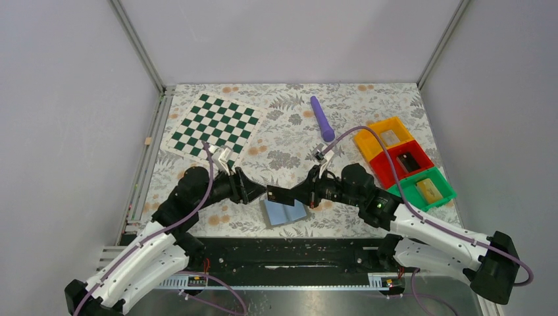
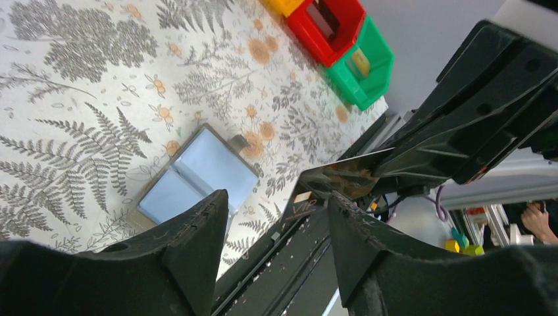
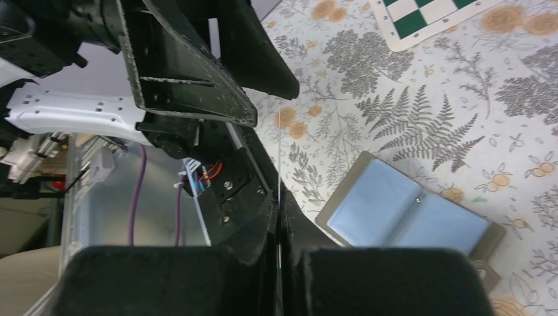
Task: Take the credit cards out of the card holder
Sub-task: Place the credit card in the storage box.
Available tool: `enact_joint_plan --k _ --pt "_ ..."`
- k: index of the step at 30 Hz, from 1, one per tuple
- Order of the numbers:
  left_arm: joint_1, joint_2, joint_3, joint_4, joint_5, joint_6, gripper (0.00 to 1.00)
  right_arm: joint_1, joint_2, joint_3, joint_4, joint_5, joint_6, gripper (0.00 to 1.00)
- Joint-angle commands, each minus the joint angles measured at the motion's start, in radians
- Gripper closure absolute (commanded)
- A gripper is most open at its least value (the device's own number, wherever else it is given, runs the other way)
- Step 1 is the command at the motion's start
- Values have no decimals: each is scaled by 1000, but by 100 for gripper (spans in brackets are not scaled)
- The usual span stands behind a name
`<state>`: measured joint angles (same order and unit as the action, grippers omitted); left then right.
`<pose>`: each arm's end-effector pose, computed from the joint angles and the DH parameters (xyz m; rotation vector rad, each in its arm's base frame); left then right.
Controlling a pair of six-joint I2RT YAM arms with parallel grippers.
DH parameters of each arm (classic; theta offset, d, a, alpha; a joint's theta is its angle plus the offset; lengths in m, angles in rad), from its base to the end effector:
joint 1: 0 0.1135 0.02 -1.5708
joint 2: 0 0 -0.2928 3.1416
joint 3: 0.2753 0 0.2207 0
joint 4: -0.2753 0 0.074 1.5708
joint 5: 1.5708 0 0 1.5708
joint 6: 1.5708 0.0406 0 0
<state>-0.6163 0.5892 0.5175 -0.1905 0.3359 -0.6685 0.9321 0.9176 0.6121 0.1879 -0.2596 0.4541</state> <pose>0.0748 -0.0694 0.2917 0.2056 1.9842 -1.1776 0.0960 0.1468 0.3261 -0.6418 1.7341 1.2275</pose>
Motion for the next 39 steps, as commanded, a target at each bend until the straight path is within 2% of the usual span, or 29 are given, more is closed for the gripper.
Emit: enact_joint_plan --k 1,5,10,14,16,20,22,28,36,39 --pt "4 20 30 68 111 25 44 -21 -30 -34 146 -111 92 100" --pt "5 29 -24 230 205 -55 49 -34 -22 -60 206 -128 151 100" --pt "4 55 -63 364 261 -147 76 -49 7 -69 257 -144 204 99" --pt "4 82 -67 390 293 -167 88 -81 21 -100 336 -163 270 98" --pt "5 86 -77 424 306 -186 99 -105 32 -115 372 -184 301 93" --pt "6 84 -81 439 290 -206 100 -141 45 -138 408 -240 352 74" --pt "6 83 -80 442 286 -209 100 -154 38 -155 428 -253 368 69" --pt "9 81 -94 473 287 -228 100 -183 40 -209 520 -292 439 73" --pt "15 61 -130 520 254 -264 100 -221 96 -267 722 -337 570 73" --pt "18 42 -148 526 228 -279 100 -228 97 -277 740 -347 580 72"
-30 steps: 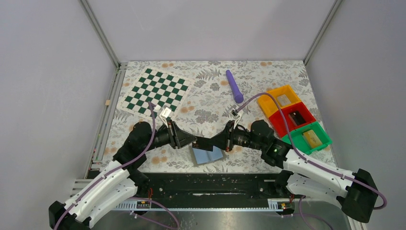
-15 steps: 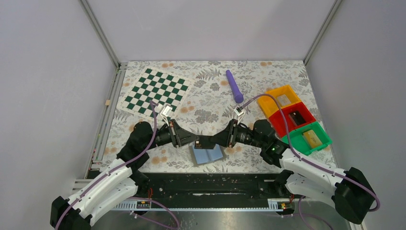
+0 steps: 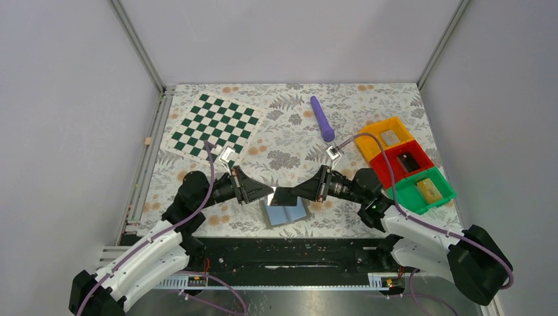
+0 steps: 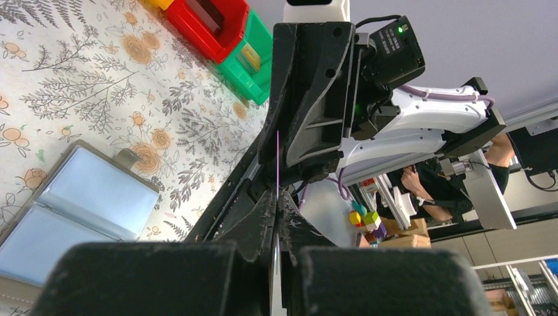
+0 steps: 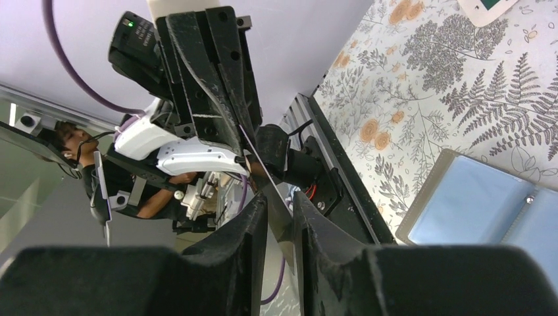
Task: Take the credit cards out of the card holder
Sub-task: Place the credit card in the storage box.
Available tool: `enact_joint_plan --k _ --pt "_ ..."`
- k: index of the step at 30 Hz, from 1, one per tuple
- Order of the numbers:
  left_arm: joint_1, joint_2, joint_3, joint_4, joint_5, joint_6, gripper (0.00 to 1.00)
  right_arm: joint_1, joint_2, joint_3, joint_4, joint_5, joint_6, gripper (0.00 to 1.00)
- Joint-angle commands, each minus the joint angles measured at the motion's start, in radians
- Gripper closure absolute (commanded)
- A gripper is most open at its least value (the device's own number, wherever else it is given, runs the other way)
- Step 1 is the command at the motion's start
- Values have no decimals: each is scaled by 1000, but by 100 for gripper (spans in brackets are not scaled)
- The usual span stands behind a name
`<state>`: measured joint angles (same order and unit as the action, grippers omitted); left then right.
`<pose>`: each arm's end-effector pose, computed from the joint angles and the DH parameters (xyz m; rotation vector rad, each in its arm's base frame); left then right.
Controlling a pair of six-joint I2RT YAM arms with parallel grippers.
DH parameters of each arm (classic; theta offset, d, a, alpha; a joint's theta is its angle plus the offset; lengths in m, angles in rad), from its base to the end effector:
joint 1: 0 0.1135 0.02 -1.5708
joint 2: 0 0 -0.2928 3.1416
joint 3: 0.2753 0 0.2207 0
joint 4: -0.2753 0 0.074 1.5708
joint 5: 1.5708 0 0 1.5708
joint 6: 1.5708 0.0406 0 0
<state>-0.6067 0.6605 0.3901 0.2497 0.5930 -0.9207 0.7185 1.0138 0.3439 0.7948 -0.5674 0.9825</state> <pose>0.0833 -0.0854 0.2920 0.2477 1.8405 -1.5978 0.1184 0.1325 0.2907 -0.3246 1.7143 1.7299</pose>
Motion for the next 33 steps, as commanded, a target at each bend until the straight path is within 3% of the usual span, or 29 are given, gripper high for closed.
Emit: enact_joint_plan --k 1,11,13,17,18,19,22,25,30,33 --pt "10 -35 -26 90 -36 -33 100 -16 0 -10 133 -42 51 70" --pt "20 -41 -84 200 -71 -120 100 -23 18 -20 151 -72 63 67" --pt "22 -34 -87 207 -66 -127 100 -22 25 -26 172 -79 73 73" --pt "23 -33 -86 195 -72 -125 100 -24 30 -26 183 -84 79 100" --pt "25 -34 -82 181 -79 -121 100 -24 28 -25 182 -79 83 100" --pt "25 -35 -77 153 -89 -114 92 -29 23 -25 177 -69 85 100" --pt "32 -36 -36 30 -122 -70 47 -73 -21 -18 79 -36 77 100" --pt "33 -45 22 -100 -149 8 21 -170 -104 0 -90 -1 29 100" --pt "33 -47 155 -380 -188 192 4 -395 -210 133 -456 0 -106 100" --pt "33 -36 228 -539 -249 290 1 -522 -210 248 -697 30 -213 100"
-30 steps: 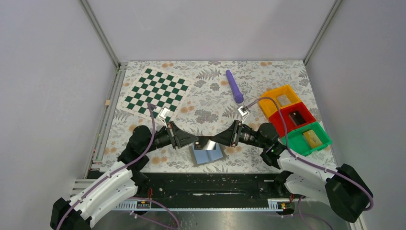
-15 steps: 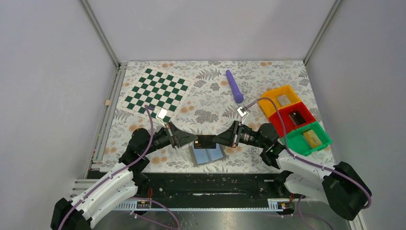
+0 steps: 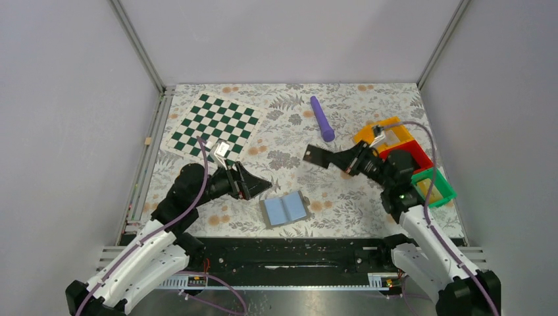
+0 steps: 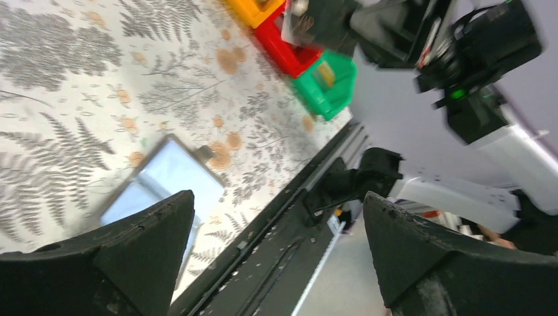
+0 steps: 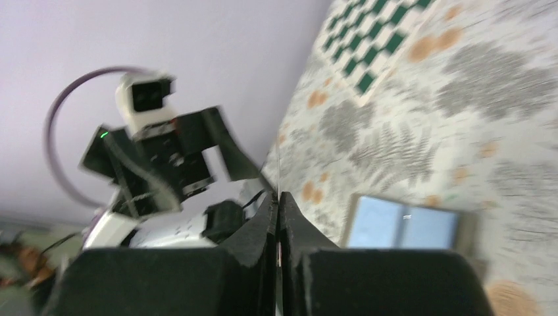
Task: Take the credit cards out of the card holder
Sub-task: Place the credit card in the storage box.
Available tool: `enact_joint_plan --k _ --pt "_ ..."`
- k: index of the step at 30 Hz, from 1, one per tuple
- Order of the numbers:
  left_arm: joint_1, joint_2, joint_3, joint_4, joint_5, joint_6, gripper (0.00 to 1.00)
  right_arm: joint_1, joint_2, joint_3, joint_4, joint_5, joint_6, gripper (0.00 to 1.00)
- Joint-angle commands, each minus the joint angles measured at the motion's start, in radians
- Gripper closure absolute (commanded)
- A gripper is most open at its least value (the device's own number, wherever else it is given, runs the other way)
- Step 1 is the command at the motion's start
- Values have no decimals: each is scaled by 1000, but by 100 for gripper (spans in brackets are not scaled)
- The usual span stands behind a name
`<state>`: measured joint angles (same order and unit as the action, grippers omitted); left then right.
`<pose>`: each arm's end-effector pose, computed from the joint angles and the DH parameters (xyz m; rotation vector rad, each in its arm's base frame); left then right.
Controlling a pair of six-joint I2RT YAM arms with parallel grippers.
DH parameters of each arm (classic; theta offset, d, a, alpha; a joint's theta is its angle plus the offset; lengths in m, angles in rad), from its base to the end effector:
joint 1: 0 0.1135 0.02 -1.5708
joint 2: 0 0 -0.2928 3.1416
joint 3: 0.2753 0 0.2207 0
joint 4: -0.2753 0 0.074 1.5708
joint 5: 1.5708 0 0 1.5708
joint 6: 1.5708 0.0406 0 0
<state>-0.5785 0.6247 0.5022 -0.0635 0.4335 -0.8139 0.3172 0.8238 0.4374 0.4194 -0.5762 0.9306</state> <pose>0.0824 -0.0742 0.2978 0.1232 1.9546 -1.3503 0.1341 0.0673 0.3074 0.0164 1.7287 1.3957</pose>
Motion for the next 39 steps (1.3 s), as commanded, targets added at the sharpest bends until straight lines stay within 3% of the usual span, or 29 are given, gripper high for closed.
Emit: enact_joint_plan --k 1,4,9,13,16,19,28,39 --pt "5 3 137 -265 -104 210 1 -161 -15 182 -371 44 -187 100" --pt "5 1 175 -341 -147 282 1 -266 -1 249 -495 78 -255 100" --pt "5 -2 223 -465 -306 373 1 -426 60 377 -736 276 -426 100" --pt "6 16 263 -533 -392 425 1 -547 117 447 -824 342 -512 100" --pt "6 26 266 -536 -377 425 1 -614 149 489 -878 371 -532 100" --pt "5 25 247 -517 -333 411 1 -683 195 505 -893 393 -547 100" --pt "5 40 282 -536 -296 459 1 -884 390 482 -812 266 -536 100" --pt "5 40 285 -536 -324 479 1 -935 545 483 -671 171 -446 100"
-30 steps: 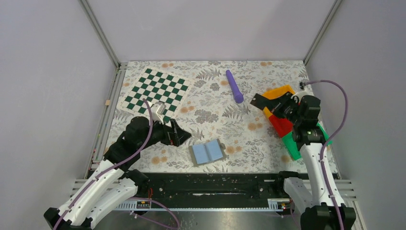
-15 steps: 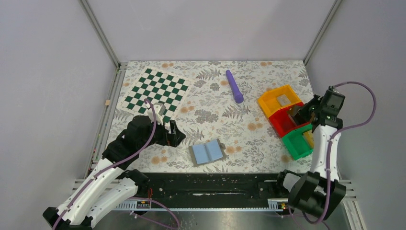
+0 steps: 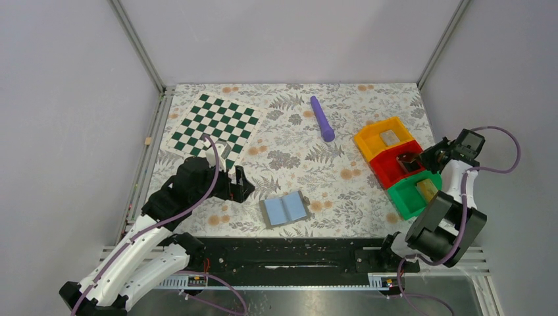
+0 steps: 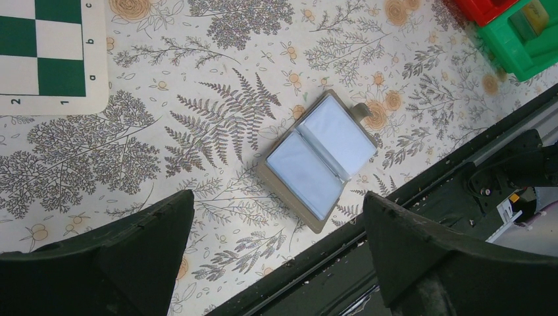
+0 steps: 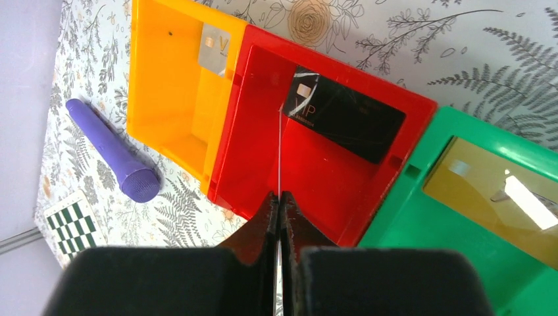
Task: Take the credit cards out of the card holder
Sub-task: Place the credit card in the storage box.
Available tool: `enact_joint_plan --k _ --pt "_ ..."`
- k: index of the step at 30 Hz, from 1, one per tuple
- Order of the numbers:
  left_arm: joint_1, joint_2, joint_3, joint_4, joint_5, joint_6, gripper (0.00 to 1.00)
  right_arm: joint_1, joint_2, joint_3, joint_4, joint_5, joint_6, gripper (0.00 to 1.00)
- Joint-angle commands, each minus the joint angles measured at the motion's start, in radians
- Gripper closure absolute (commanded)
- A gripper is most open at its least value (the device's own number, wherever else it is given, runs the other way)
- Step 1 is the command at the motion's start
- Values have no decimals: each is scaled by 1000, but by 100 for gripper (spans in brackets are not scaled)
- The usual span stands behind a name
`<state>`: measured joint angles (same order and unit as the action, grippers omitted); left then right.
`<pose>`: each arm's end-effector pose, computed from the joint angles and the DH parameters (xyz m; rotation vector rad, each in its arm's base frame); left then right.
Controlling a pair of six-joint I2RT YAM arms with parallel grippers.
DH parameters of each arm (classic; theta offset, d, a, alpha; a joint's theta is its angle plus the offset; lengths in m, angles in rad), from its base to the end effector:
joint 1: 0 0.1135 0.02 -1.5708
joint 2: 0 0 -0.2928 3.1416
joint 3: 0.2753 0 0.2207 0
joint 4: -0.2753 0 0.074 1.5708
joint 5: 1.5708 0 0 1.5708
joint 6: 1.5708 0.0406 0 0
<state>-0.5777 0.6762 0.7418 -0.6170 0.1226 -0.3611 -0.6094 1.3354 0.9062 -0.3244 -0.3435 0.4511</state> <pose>0.0785 -0.0571 0.3107 0.3120 2.1727 -0.6748 0.2142 -0.1328 0.2876 1.0074 2.0576 0.3168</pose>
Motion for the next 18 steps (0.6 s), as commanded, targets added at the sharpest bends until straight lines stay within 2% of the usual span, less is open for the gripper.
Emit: enact_joint_plan --k 1,18 --pt "5 -12 46 17 -19 26 1 -9 48 20 76 -69 33 100" --pt "4 -10 51 13 -52 36 1 -18 156 34 164 -86 39 99"
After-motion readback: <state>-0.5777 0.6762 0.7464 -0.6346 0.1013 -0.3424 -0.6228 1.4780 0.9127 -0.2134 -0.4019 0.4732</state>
